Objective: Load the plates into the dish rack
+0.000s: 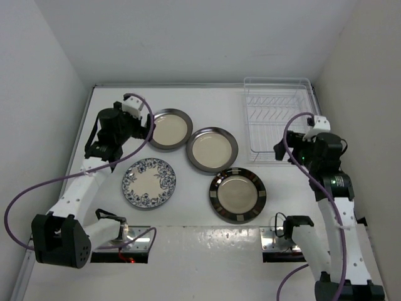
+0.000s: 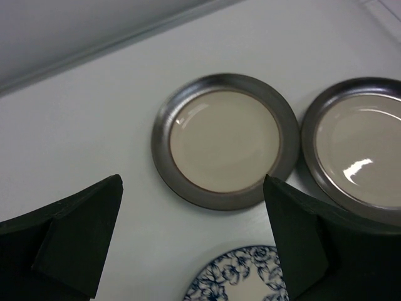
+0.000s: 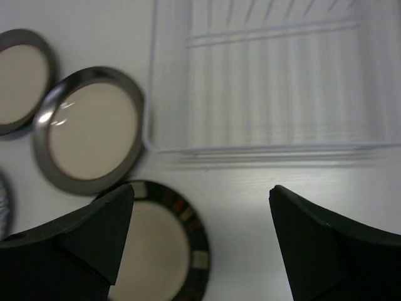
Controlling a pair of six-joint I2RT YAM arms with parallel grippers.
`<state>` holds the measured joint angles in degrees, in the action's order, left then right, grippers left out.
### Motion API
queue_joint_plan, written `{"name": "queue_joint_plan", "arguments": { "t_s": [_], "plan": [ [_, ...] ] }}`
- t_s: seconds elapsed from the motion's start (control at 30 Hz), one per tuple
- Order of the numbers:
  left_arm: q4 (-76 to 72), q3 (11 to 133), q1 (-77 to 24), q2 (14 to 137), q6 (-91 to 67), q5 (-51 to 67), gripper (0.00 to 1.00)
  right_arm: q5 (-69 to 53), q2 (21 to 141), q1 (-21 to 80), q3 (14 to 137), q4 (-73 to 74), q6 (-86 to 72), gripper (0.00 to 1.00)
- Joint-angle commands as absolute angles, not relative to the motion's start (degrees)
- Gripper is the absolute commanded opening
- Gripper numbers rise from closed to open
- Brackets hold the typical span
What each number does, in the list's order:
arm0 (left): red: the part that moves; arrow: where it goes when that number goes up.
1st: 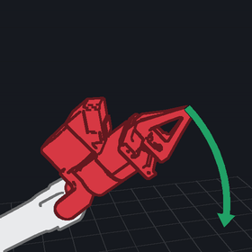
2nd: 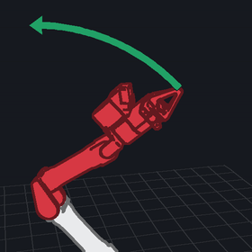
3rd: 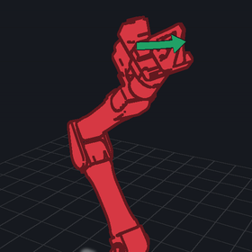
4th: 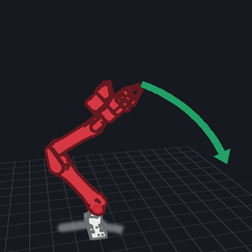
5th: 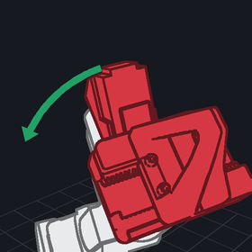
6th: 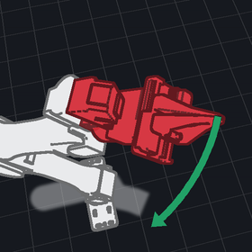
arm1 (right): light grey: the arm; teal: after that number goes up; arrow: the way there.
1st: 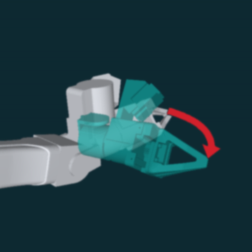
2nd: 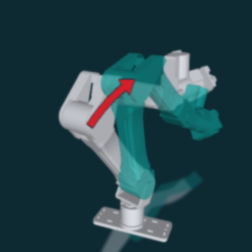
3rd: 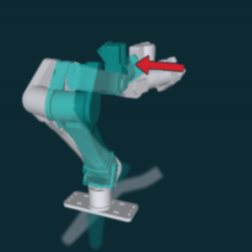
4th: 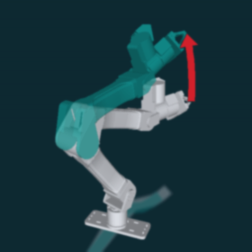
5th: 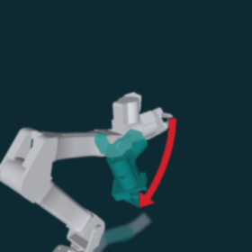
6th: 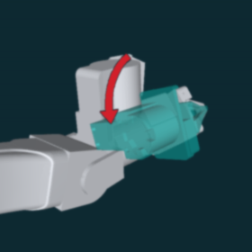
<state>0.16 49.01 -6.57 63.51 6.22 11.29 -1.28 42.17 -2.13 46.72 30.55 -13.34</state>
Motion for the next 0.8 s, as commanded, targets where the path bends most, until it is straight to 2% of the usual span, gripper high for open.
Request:
{"name": "queue_joint_plan", "arguments": {
  "t_s": [0.0,0.13,0.3,0.47,0.63,0.7,0.77],
  "plan": [
    [7.73,49.66,-6.94,61.35,0.46,15.55,1.00,-17.38,40.61,-2.28,42.13,40.96,-30.83,0.89],
    [9.13,48.25,-7.47,59.41,-0.09,16.61,1.00,-21.17,34.82,-3.42,28.41,36.32,-43.76,0.93],
    [9.76,46.24,-8.52,56.34,-0.09,16.61,1.00,-20.13,33.48,-5.53,15.57,32.17,-46.49,0.86],
    [9.76,45.62,-9.05,55.11,-0.70,17.84,1.00,-20.47,38.83,-9.57,7.92,22.27,-47.55,0.61],
    [9.76,45.62,-9.05,55.11,-0.70,18.37,1.00,-20.04,39.82,-10.02,5.72,20.92,-45.36,0.51],
    [9.76,45.62,-9.05,55.11,-1.32,18.37,1.00,-19.69,39.29,-10.19,3.79,20.83,-45.79,0.42],
    [9.76,45.62,-9.05,55.11,-1.85,18.37,1.00,-19.60,39.37,-10.55,2.38,21.09,-45.97,0.40]
  ]
}}
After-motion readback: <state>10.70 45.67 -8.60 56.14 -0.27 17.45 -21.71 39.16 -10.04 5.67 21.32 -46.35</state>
